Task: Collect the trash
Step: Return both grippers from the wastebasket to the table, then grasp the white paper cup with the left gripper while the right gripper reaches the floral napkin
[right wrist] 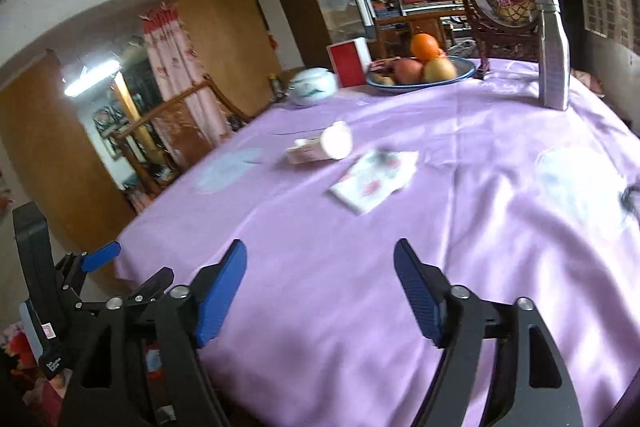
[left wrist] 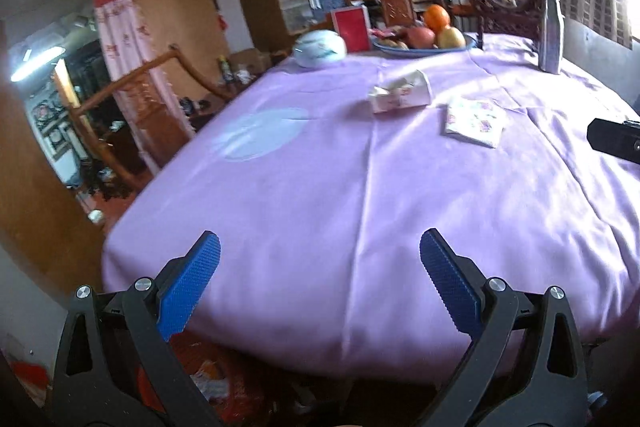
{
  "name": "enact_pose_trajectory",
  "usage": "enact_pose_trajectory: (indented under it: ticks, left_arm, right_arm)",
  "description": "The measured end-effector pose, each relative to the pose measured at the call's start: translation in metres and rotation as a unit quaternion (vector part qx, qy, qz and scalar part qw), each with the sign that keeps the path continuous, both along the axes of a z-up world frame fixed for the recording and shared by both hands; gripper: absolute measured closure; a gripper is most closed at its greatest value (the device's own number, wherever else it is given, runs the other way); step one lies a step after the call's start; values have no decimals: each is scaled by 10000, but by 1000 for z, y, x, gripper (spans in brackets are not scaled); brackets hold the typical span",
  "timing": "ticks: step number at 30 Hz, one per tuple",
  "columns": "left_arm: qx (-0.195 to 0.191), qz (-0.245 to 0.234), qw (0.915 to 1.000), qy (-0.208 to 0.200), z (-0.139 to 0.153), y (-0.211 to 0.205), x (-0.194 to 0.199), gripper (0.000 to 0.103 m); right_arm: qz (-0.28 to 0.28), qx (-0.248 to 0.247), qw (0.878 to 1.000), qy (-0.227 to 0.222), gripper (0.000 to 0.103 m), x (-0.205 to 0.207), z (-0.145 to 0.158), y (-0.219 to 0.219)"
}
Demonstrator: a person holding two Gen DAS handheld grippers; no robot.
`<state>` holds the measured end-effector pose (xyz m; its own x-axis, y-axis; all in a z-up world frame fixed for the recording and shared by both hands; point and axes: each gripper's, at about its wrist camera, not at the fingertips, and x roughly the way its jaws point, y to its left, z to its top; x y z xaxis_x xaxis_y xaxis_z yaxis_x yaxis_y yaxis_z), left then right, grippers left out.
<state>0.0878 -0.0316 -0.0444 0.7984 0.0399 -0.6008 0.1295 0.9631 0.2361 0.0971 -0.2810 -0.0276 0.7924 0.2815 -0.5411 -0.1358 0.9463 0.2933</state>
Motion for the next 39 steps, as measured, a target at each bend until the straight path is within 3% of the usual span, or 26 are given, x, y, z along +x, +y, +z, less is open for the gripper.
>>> enact_pose_trajectory:
  ticks: [5,8,14,20,24,28,32,36,39]
  left_arm:
    - [-141,-296,9988,357,6,-21,64,7]
    - [-385,-476,9966,549,14,-35,109,7]
    - [-795,-811,9874,1100,10,-77,189,6]
    - [-874,-474,9868,1276,-14,-96,246,6]
    - [-1057,-542,9801,1592,-29,-90,264,6]
    - [-961,-477,9745,1970,-43,-91,277,6]
    - [-1067,-159,9765,1864,-40,-78,280,7]
    - [-1075,104,9784,1765,-37,-65,283,32]
    - [-1103,177,9781,1754,-36,-61,283,35]
  right_arm:
    - [-161,-431,9988,195,21,53,-3,-21]
    - [-340,-251,9984,370,21,83,-10,-38]
    - [-289,112,9992,236,19,95,-15,-50]
    - [-114,266,9994,213,16,98,-17,-53]
    - [-92,184,9993,301,16,100,-20,-49]
    - [3,38,9994,335,15,101,-22,-43]
    - [17,-98,9990,426,15,103,-25,-39]
    - [-63,66,9983,574,14,106,-29,-45]
    - [-116,147,9976,664,14,109,-32,-49]
